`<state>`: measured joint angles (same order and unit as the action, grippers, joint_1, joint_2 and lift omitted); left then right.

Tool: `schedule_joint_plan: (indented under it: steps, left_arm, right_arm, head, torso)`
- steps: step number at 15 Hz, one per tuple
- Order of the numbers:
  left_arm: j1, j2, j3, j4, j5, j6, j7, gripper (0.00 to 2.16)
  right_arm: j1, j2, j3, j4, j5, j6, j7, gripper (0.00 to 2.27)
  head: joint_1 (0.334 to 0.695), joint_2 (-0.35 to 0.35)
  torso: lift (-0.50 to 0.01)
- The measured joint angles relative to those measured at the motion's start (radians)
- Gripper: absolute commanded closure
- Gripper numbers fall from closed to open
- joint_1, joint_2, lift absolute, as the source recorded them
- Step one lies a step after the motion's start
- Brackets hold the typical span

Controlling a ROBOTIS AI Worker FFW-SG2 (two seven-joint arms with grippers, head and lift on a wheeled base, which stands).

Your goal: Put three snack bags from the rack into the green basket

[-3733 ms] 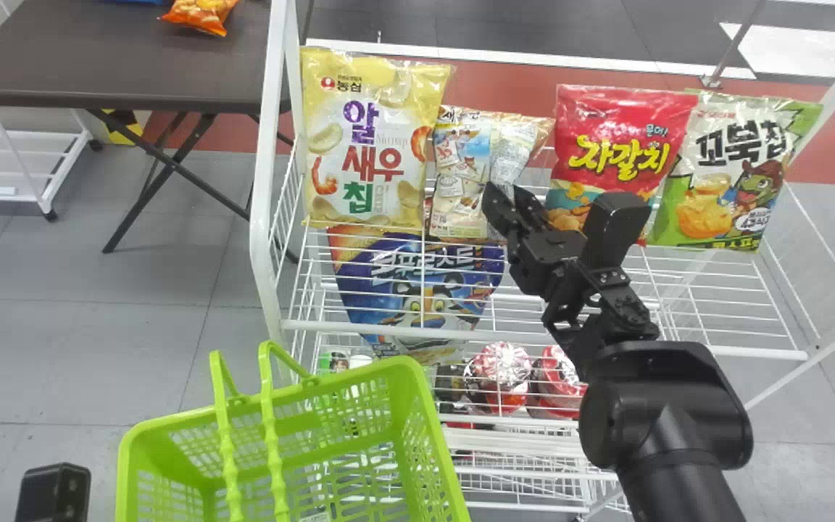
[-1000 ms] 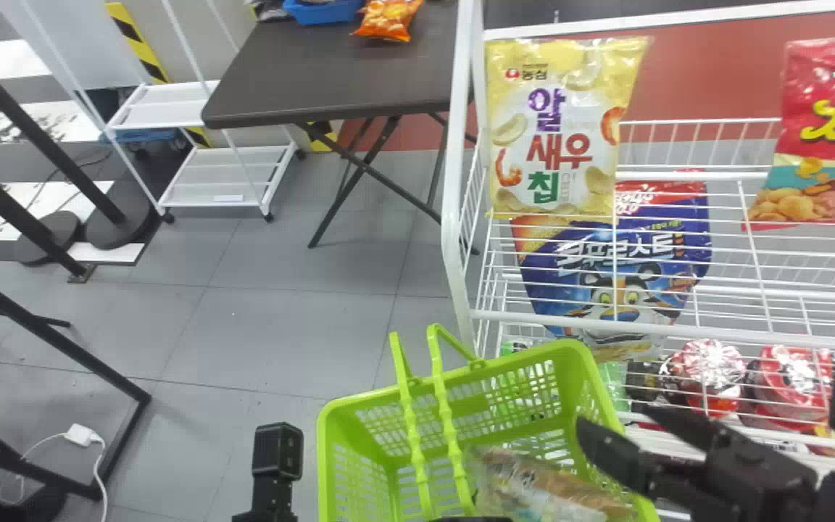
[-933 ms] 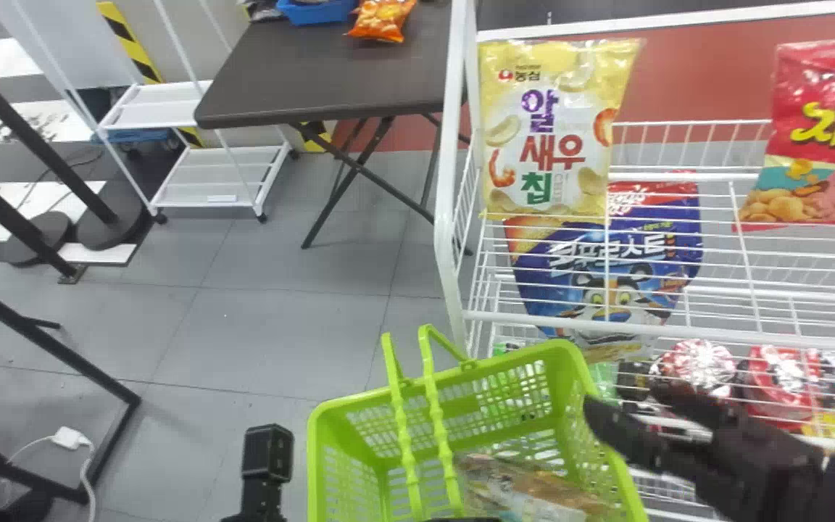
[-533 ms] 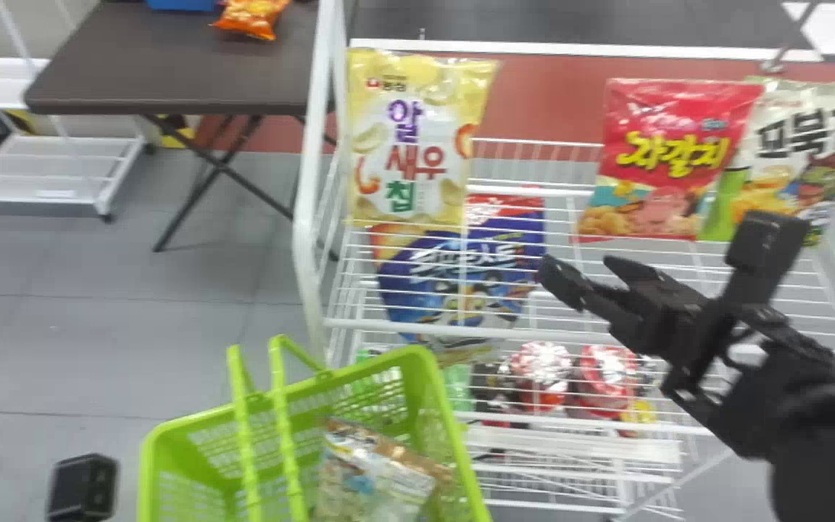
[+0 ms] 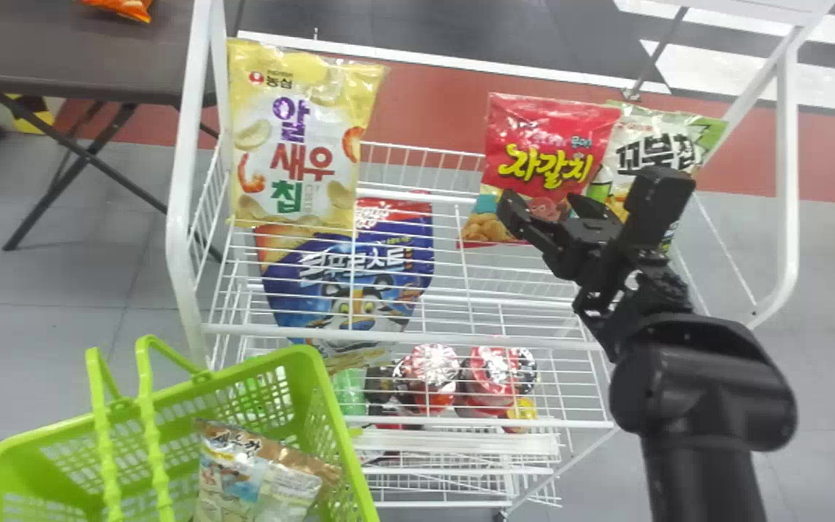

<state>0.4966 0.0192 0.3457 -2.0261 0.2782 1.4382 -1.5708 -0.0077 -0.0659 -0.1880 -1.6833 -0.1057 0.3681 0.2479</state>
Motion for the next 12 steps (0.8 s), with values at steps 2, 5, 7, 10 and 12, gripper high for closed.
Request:
schedule_joint_plan:
  steps: [2,5,7,10,12]
  left_arm:
    - [-0.014,0.003,-0.005,0.008,-0.002,0.000,0.000,2.15]
    - [-0.026,0.010,-0.010,0.023,0.000,0.000,0.000,2.15]
    - [-0.027,0.012,-0.009,0.026,0.001,0.000,0.000,2.15]
    - [-0.028,0.013,-0.008,0.027,0.002,0.000,0.000,2.15]
    - [-0.031,0.017,-0.006,0.031,0.008,0.000,0.000,2.15]
  right_arm:
    - [-0.034,-0.002,-0.001,0.060,0.032,-0.016,-0.005,0.75]
    - [-0.056,-0.002,0.010,0.089,0.078,-0.012,-0.007,2.18]
    - [-0.058,0.003,0.022,0.092,0.091,-0.015,-0.028,2.26]
    - [-0.058,0.004,0.020,0.092,0.090,-0.009,-0.028,2.26]
    - [-0.054,0.003,0.015,0.091,0.090,-0.007,-0.023,2.26]
  head:
    - [0.695,-0.258]
    - [0.695,-0.258]
    - [0.695,-0.251]
    - [0.695,-0.248]
    - [0.695,-0.250]
  torso:
    - [0.000]
    - [0.000]
    - [0.000]
    - [0.000]
    - [0.000]
